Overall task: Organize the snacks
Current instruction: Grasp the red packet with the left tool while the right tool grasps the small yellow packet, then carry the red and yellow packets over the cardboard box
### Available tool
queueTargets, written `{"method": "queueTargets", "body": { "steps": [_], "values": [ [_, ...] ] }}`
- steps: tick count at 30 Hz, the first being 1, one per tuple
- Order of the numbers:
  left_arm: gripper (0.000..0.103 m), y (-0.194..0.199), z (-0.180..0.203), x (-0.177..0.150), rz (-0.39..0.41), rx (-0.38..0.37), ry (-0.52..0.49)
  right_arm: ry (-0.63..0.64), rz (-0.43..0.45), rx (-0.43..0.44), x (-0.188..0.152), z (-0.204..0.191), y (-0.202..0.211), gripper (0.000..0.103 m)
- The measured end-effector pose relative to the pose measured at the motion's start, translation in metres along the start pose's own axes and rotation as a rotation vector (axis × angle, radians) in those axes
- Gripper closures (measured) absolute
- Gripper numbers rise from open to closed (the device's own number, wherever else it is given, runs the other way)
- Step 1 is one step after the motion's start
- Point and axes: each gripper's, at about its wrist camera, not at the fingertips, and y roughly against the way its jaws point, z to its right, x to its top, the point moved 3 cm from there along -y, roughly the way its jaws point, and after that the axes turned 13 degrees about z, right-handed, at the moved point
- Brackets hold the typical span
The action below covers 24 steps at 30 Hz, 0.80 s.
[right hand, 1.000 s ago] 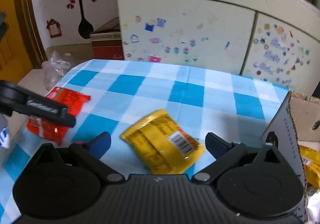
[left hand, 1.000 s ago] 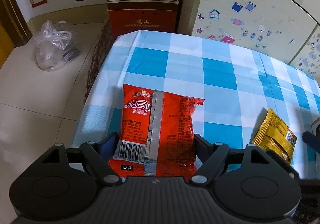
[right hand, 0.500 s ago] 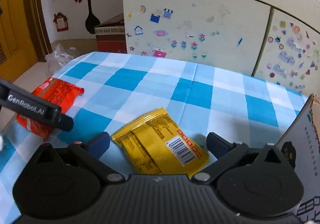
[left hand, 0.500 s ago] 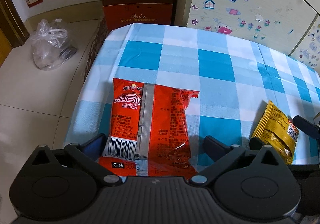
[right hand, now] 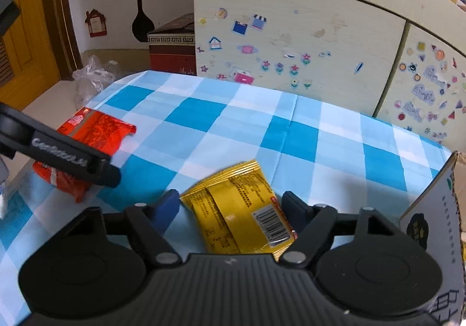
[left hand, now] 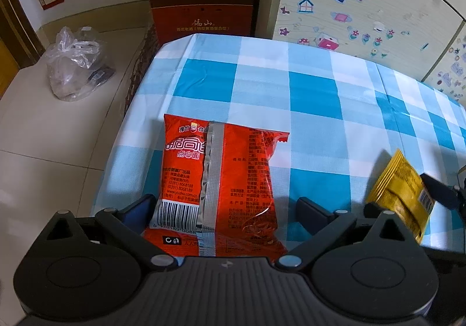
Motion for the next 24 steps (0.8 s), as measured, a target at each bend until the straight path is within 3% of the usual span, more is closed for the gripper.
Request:
{"method": "queueTargets", "body": {
  "steps": [3, 6, 16, 24],
  "values": [
    [0.022, 0.007, 0.007, 0.001, 0.028, -0.039, -0.027, -0.003, -0.015, 0.003, -0.002, -0.004, 0.006, 0.029],
    [0.029, 0.011, 0.012, 0.000, 0.039, -0.061, -0.041, -0.014, -0.018, -0.013, 0.000, -0.003, 0.014, 0.029],
    [0.029, 0.041, 0.032, 0.000, 0.093, -0.132, -0.086, -0.207, 0.009, -0.085, 0.022, 0.028, 0.062, 0.029],
    [0.029, 0.078, 0.044, -0.002, 0.165, -0.181, -0.098, -0.236, 0.057, -0.110, 0.035, 0.032, 0.113, 0.029]
  ]
}}
